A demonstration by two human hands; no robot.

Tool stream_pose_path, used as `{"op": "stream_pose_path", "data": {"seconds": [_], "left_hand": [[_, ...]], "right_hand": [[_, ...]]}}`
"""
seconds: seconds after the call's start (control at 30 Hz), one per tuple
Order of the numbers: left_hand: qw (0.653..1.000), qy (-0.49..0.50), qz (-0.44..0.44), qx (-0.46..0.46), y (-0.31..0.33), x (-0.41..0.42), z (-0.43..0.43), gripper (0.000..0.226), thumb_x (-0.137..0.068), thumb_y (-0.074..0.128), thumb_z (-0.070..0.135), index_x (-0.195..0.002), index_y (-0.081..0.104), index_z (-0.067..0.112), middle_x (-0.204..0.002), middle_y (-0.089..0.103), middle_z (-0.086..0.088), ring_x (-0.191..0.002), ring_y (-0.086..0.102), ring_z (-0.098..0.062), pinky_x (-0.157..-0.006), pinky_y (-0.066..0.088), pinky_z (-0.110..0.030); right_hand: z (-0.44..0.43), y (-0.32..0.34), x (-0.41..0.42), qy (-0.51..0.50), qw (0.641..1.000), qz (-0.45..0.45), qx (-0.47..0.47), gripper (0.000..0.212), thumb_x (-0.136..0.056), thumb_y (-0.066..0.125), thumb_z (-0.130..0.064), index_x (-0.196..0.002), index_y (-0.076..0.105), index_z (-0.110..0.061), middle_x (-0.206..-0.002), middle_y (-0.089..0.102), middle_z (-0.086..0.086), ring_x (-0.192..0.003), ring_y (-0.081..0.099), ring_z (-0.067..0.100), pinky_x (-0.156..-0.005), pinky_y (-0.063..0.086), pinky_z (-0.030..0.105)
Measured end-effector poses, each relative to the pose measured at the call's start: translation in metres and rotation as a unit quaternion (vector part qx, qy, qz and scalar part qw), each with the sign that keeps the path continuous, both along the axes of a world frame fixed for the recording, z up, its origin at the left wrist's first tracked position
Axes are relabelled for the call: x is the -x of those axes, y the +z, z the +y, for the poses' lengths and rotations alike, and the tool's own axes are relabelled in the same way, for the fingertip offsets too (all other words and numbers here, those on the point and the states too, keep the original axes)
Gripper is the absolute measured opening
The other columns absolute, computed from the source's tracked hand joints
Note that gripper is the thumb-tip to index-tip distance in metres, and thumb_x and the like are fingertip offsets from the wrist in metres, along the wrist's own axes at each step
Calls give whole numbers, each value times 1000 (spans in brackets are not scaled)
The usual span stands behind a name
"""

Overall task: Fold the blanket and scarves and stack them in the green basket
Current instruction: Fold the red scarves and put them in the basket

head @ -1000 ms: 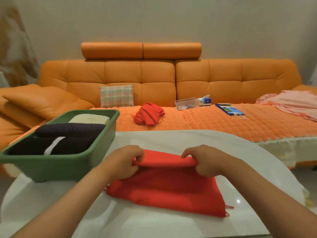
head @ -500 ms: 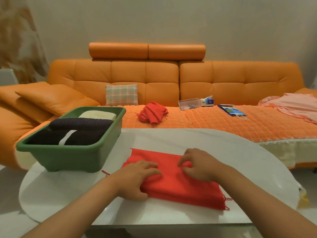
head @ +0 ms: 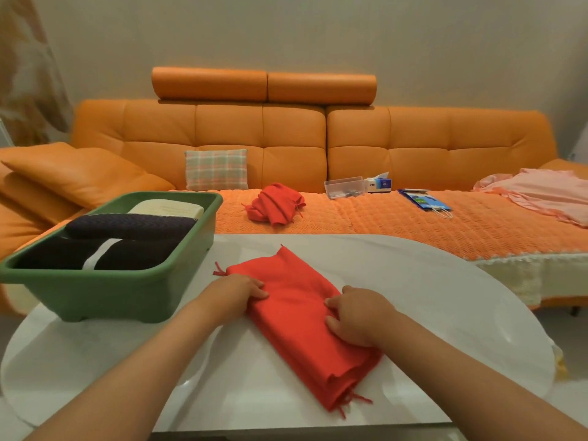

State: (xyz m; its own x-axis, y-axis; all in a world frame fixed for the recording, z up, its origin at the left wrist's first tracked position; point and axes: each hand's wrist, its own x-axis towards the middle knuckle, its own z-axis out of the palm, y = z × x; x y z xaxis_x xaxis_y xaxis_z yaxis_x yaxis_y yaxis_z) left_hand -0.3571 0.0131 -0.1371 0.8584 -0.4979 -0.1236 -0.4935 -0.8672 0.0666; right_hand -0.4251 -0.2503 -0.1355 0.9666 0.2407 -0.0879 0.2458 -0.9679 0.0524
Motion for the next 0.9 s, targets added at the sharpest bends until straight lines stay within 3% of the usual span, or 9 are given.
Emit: {"op": "stream_pose_path", "data": {"seconds": [0.07, 0.13, 0.23, 0.33, 0.4, 0.47, 0.53, 0.67, 0.9], "left_hand": [[998, 55, -26, 18, 4, -2, -12, 49, -83, 49, 2, -119, 70, 26, -137, 59, 0, -126, 54, -21, -103, 43, -31], [992, 93, -70, 45, 11, 4, -27, 33, -80, 47, 6, -95, 73, 20, -112, 69, -5, -106, 61, -27, -87, 52, -36], [985, 102, -102, 90, 9, 8, -44, 26, -83, 44, 11, -95, 66, 21, -110, 66, -5, -102, 59, -28, -80, 48, -35], [982, 86, -134, 103, -3, 2, -48, 36, -94, 42, 23, -128, 54, 21, -135, 54, -5, -121, 49, -27, -96, 39, -38], [989, 80, -106, 65, -15, 1, -47, 54, -99, 38, 38, -150, 31, 22, -158, 28, -5, -144, 27, -25, -115, 23, -43], [994, 91, -51, 19, -28, 5, -44, 66, -100, 29, 53, -158, 9, 27, -166, 3, -4, -152, 3, -24, -122, 5, -47], [995, 102, -13, 11, -38, 13, -38, 71, -99, 24, 61, -158, 0, 30, -165, -8, -3, -152, -9, -25, -122, -3, -49], [993, 117, -10, 11, -41, 22, -27, 76, -95, 22, 69, -157, -4, 34, -165, -13, -2, -150, -16, -27, -120, -7, -52], [983, 165, -2, -77, -20, 37, -36, 87, -88, 23, 75, -158, 0, 28, -164, -11, -10, -149, -14, -37, -118, -3, -59]], "right_hand": [[8, 6, 5, 26, 999, -6, 20, 39, -92, 45, -49, -103, 64, -16, -100, 63, 7, -94, 61, 29, -72, 44, 32], [12, 16, 7, 55, 998, 10, 22, 35, -90, 48, -48, -78, 58, -17, -73, 57, 3, -75, 55, 28, -63, 40, 31], [16, 29, 4, 71, 997, -2, -17, 42, -90, 49, -47, -68, 60, -13, -61, 55, 3, -66, 52, 24, -61, 46, 33], [21, 22, -12, 82, 990, -102, -48, 33, -94, 46, -41, -89, 72, -21, -85, 69, 0, -86, 61, 22, -73, 50, 33], [25, 12, -26, 90, 983, -140, -79, 29, -97, 45, -36, -110, 70, -28, -109, 66, -2, -105, 58, 21, -84, 46, 33], [26, -3, -41, 105, 983, -130, -78, 38, -98, 46, -36, -133, 58, -29, -138, 53, 1, -128, 46, 23, -102, 38, 37], [28, -17, -52, 119, 989, -81, -47, 53, -99, 43, -42, -151, 38, -31, -162, 25, 2, -149, 22, 22, -118, 22, 41], [30, -34, -68, 117, 990, 24, -69, 63, -100, 32, -57, -157, 9, -42, -167, -3, -5, -153, -3, 12, -123, 11, 45], [31, -43, -85, 43, 996, 35, -76, 70, -96, 25, -68, -158, 6, -40, -167, -7, -6, -153, -3, 14, -124, 7, 45]]}}
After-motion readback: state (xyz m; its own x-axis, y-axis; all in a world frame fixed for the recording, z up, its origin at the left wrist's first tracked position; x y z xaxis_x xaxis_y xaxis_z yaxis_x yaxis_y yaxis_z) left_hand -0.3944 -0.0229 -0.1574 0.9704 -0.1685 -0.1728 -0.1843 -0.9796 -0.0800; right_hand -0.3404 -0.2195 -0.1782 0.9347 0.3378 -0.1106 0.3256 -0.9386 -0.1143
